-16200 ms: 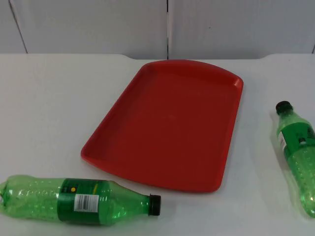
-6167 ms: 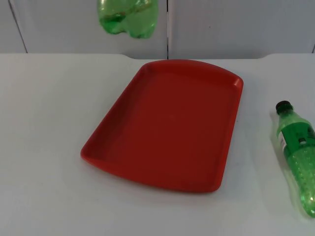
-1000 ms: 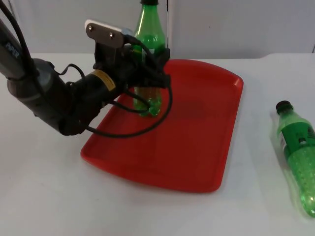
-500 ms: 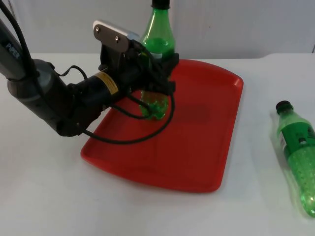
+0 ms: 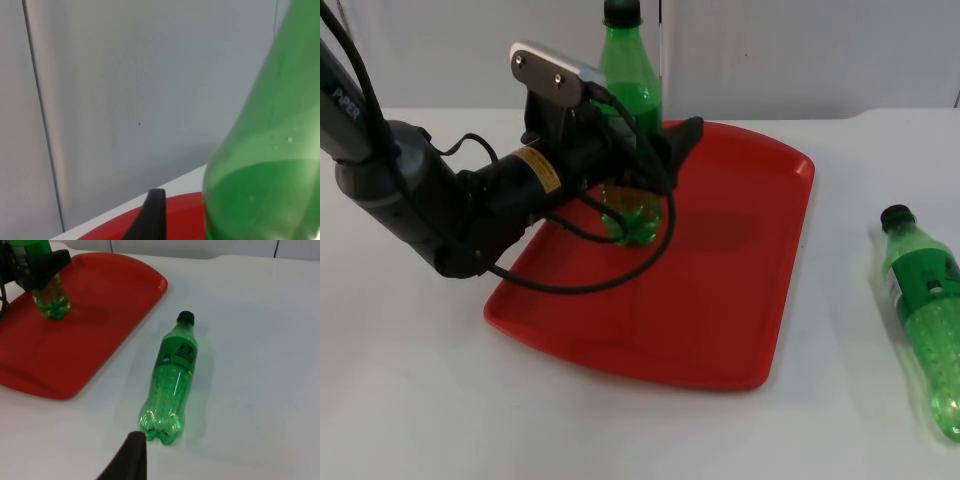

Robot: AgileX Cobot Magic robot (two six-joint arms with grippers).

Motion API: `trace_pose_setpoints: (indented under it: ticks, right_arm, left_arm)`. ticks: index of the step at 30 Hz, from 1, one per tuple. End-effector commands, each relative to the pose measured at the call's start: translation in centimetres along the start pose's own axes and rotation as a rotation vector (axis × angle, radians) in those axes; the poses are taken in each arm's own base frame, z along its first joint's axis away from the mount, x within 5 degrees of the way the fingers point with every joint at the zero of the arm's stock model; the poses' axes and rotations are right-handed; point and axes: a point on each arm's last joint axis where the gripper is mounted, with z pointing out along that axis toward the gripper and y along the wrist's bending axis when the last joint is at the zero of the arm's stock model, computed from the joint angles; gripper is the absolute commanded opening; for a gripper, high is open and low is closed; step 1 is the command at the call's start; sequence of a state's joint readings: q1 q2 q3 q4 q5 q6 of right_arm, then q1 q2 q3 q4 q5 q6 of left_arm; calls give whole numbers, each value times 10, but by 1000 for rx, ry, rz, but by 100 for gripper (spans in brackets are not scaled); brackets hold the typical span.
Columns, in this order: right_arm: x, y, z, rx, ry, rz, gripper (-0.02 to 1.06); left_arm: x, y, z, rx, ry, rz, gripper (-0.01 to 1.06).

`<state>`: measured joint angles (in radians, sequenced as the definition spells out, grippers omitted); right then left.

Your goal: Place the bottle upright on the tray.

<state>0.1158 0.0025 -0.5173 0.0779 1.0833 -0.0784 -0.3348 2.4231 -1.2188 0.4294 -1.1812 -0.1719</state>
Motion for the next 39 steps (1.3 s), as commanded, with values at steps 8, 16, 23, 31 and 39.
trace_pose_setpoints:
  ticks: [8,16,23,31,39]
  right_arm:
    - [0,0,0,1,-8,2,105]
    - [0,0,0,1,-8,2,105]
    - [0,0,0,1,-8,2,105]
    - [0,0,0,1,-8,2,105]
    - [0,0,0,1,-8,2,105]
  left_arm:
    - [-1,-1,0,10,-3,-4,90]
    - [0,-1,-1,6,2,-7,90]
    - [9,3,-17,2,32,2,90]
    - [21,-2,-33,2,87,9,90]
    - [16,-9,-51,-1,127,11,90]
